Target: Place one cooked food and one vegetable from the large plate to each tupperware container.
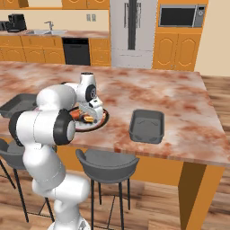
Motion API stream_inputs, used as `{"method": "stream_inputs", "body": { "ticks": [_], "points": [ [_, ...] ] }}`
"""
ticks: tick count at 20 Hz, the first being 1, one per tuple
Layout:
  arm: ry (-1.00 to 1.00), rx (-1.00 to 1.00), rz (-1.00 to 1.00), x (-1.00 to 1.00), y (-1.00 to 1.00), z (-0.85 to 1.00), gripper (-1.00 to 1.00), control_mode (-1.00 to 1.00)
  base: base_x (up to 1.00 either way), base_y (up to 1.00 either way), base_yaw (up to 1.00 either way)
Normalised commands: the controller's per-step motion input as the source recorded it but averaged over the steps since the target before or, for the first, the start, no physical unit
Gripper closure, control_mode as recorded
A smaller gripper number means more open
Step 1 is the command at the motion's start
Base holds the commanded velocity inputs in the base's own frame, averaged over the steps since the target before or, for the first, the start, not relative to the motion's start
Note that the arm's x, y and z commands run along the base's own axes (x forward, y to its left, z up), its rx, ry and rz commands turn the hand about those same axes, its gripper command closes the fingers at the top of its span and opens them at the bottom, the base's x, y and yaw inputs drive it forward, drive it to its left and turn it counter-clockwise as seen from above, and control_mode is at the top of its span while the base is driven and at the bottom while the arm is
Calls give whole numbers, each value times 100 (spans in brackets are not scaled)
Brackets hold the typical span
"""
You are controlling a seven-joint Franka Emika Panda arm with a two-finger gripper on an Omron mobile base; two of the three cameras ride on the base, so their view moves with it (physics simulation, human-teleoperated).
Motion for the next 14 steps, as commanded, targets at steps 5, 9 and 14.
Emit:
{"method": "stream_inputs", "body": {
  "ticks": [5, 9, 14],
  "points": [
    [1, -11, 20, -13, -76, 43, 100, -100, 0, 0, 0],
    [1, -3, 31, -3, -97, 9, 100, -100, 0, 0, 0],
    [0, 0, 36, 0, -98, 2, 100, -100, 0, 0, 0]
  ]
}}
